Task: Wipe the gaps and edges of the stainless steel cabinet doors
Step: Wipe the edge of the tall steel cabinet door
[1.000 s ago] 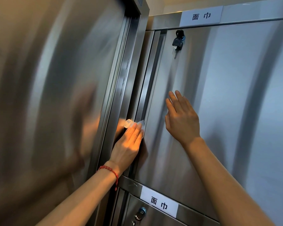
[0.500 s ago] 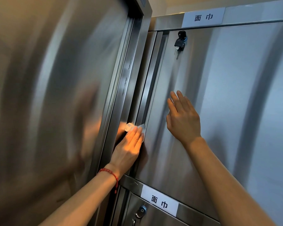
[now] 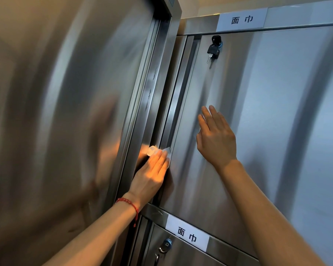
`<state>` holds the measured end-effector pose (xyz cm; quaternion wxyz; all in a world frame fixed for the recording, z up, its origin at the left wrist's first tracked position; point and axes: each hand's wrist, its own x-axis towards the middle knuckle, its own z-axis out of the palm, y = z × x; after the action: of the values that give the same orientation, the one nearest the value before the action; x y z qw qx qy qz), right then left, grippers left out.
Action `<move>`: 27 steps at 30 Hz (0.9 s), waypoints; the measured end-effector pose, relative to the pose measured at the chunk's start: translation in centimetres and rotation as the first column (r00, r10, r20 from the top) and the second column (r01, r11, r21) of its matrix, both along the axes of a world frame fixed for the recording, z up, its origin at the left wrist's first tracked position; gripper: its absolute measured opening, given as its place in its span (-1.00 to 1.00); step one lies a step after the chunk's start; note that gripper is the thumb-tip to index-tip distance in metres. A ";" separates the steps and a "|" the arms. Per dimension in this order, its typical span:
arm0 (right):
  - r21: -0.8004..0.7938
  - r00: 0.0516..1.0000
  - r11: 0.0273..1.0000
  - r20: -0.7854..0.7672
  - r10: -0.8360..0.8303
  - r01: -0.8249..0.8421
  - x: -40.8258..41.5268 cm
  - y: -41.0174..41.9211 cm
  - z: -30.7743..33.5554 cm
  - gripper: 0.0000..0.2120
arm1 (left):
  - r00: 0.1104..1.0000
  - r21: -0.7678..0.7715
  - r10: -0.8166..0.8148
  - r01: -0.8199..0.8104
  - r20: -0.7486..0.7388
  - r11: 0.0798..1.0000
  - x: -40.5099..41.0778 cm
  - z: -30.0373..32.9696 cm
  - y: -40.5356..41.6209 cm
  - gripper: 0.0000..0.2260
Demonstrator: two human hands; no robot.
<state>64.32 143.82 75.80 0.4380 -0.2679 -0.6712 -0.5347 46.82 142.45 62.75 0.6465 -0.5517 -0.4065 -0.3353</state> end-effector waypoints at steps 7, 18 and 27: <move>0.008 1.000 1.000 -0.008 0.013 -0.013 0.0 0.0 0.0 -0.62 | 1.000 0.023 0.015 -0.016 0.014 1.000 0.2 -0.4 0.4 -0.54; 0.000 1.000 1.000 0.001 0.016 -0.016 0.0 0.0 0.0 -0.62 | 1.000 0.020 -0.027 0.026 0.012 0.999 0.0 0.1 0.5 -0.52; -0.043 1.000 0.999 0.004 0.015 -0.015 0.1 -0.2 0.0 -0.61 | 0.999 0.003 -0.014 0.014 0.052 1.000 -0.1 -2.0 0.3 -0.56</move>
<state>64.42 143.62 75.79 0.4348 -0.2710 -0.6853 -0.5175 46.73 142.72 60.75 0.6340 -0.5447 -0.4190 -0.3548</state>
